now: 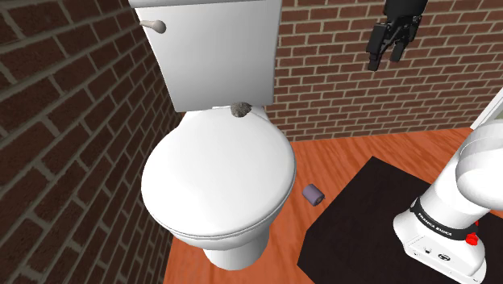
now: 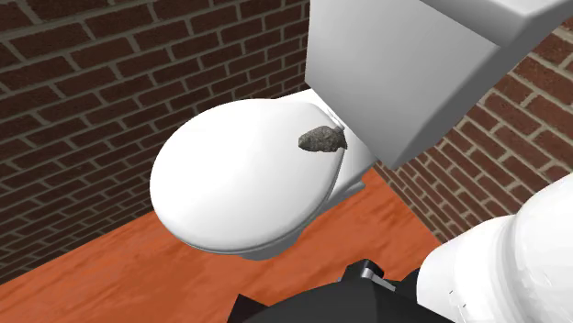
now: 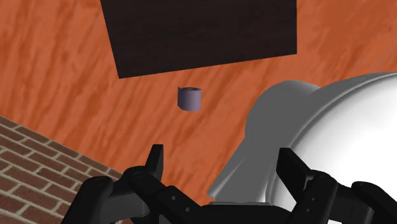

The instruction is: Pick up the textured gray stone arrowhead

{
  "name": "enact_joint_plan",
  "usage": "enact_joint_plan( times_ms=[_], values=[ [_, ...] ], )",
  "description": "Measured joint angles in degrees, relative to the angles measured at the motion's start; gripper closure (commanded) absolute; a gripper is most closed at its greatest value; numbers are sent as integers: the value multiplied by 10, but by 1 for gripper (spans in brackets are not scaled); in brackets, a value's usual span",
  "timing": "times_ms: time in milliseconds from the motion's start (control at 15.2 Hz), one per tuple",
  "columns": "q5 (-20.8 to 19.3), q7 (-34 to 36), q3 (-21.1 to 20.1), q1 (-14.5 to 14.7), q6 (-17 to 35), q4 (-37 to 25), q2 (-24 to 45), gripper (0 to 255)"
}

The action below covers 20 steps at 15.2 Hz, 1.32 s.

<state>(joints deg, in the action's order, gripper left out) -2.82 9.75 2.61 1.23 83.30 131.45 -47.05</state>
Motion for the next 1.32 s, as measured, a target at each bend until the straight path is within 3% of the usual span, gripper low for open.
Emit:
enact_joint_plan(
  times_ms=[198, 858, 1320],
  values=[
    [9, 18, -10, 0, 15, 1, 13, 0],
    [60, 157, -87, 2, 158, -7, 156, 0],
    [64, 255, -132, -2, 238, -79, 298, 0]
  ],
)
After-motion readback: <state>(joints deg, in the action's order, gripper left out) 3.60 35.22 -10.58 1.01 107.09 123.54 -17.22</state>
